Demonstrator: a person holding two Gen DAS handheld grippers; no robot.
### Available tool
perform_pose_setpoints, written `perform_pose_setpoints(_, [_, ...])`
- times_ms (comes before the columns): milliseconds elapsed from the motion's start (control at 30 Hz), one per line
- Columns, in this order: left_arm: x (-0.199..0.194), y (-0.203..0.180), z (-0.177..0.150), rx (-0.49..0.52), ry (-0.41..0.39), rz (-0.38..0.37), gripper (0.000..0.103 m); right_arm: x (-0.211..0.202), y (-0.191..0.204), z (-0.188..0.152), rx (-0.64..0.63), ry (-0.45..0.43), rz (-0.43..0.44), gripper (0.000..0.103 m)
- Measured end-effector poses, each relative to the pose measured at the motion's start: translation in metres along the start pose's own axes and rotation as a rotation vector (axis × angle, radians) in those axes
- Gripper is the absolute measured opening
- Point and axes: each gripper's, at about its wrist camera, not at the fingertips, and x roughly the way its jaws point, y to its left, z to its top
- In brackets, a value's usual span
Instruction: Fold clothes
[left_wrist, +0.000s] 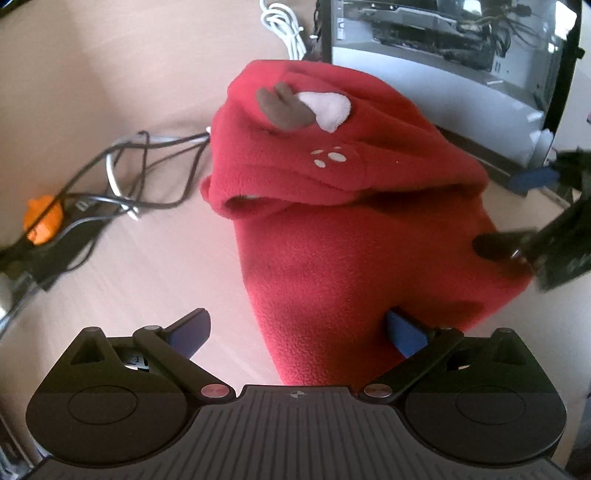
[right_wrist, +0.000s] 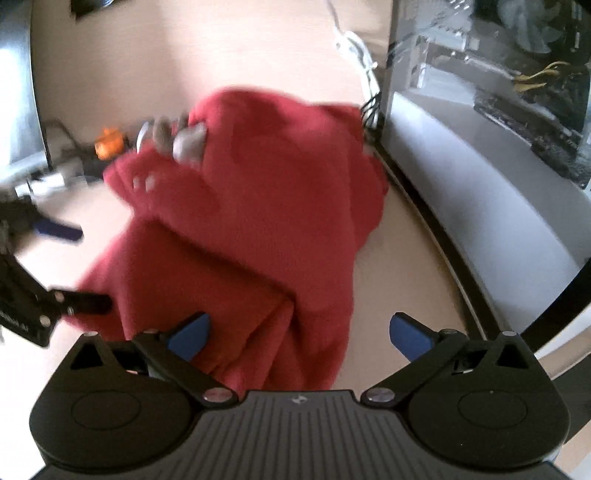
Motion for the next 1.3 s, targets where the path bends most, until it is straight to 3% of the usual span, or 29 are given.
perform_pose_setpoints(100, [-0.016,0.016,0.008,-0.096,-0.041,-0.114,0.102,-0.010,-0.013,0.024,0.058,-0.064,0.043,0.103])
perform_pose_setpoints(167, [-0.028,0.032,0.016,-0.203,-0.105,-0.230,0.102,-0.011,-0.019,0.043,0.103,-0.111,0.087,0.103])
perform_pose_setpoints(233, [-0.036,0.049,0.025,-0.305,-0.182,-0.299,0.102,-0.003,-0.023,0.057,0.152,-0.142,0.111,0.103])
perform_pose_setpoints(367, [-0.033,0.063,0.051,-0.383,-0.278,-0.259,0.102,0.026,-0.031,0.078,0.264,-0.171,0.131,0.103])
perform_pose_setpoints(500, [-0.005,0.065,0.066,-0.408,-0.246,-0.265,0.102,0.064,-0.050,0.077,0.456,-0.110,0.162,0.103])
perform_pose_setpoints(600, [0.016,0.060,0.067,-0.379,-0.202,-0.289,0.102,0.089,-0.058,0.074,0.534,-0.034,0.240,0.103])
perform_pose_setpoints(733, [0.031,0.051,0.068,-0.331,-0.163,-0.330,0.102,0.074,-0.043,0.096,0.400,-0.121,0.398,0.103])
perform_pose_setpoints(833, [0.034,0.049,0.066,-0.303,-0.145,-0.327,0.102,0.067,-0.027,0.110,0.249,-0.160,0.365,0.103])
perform_pose_setpoints(933, [0.026,0.054,0.063,-0.311,-0.156,-0.312,0.102,0.062,-0.024,0.112,0.210,-0.186,0.308,0.103])
perform_pose_setpoints(1033, [0.007,0.062,0.064,-0.337,-0.206,-0.314,0.102,0.071,-0.028,0.113,0.227,-0.145,0.329,0.103])
perform_pose_setpoints(1133, [-0.011,0.065,0.067,-0.343,-0.272,-0.344,0.102,0.107,-0.029,0.107,0.251,-0.004,0.318,0.103])
perform_pose_setpoints(1233, [-0.015,0.060,0.072,-0.322,-0.295,-0.395,0.102,0.117,-0.025,0.109,0.233,0.006,0.286,0.103])
perform_pose_setpoints(1300, [0.000,0.051,0.072,-0.298,-0.254,-0.406,0.102,0.113,-0.024,0.116,0.226,-0.001,0.284,0.103])
